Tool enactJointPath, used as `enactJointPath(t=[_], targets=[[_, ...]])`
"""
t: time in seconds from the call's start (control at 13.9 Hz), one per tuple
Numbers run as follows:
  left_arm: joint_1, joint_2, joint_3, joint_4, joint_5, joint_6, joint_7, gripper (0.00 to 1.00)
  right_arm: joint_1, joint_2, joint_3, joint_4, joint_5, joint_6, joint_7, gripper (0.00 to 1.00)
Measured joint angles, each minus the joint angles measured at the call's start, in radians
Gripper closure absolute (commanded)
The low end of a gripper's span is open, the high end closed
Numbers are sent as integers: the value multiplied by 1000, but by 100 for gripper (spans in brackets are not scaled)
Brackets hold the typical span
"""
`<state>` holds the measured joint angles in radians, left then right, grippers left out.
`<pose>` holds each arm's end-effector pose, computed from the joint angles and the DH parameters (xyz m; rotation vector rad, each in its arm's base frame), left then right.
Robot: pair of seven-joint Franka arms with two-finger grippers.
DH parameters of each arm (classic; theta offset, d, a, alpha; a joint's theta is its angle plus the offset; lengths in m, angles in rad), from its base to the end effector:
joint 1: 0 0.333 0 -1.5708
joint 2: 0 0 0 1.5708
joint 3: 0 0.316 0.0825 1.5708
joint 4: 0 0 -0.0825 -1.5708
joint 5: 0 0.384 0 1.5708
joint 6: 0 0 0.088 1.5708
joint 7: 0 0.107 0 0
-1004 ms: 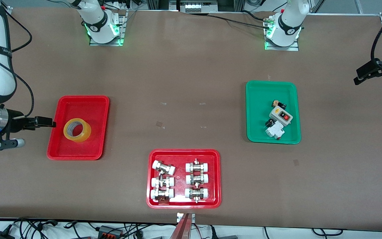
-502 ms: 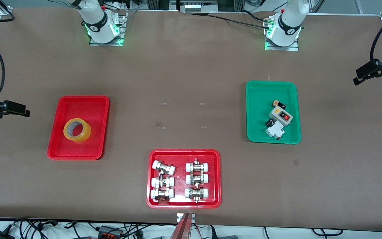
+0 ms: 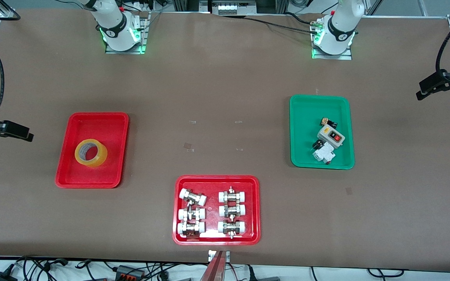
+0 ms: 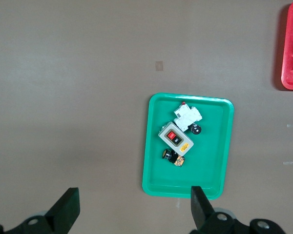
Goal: Left arm passes tape to right arm into tray
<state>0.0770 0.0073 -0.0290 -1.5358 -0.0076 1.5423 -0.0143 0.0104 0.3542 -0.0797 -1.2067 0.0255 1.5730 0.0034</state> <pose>0.5537 0.0258 0.6344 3.1323 0.0973 -0.0010 0.6584 -0.0328 0.5817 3.1372 -0.1059 0.0205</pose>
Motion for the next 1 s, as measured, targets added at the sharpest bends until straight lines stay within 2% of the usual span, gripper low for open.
enactJointPath(t=[0.43, 0.86, 1.0], targets=[[-5, 2, -4, 0, 0, -12, 4, 0, 14, -93, -27, -110, -6, 44, -12, 0], [-9, 3, -26, 0, 0, -21, 4, 0, 16, -288, -27, -442, -23, 188, -16, 0], [-9, 3, -26, 0, 0, -21, 4, 0, 17, -325, -27, -485, -26, 196, -17, 0]])
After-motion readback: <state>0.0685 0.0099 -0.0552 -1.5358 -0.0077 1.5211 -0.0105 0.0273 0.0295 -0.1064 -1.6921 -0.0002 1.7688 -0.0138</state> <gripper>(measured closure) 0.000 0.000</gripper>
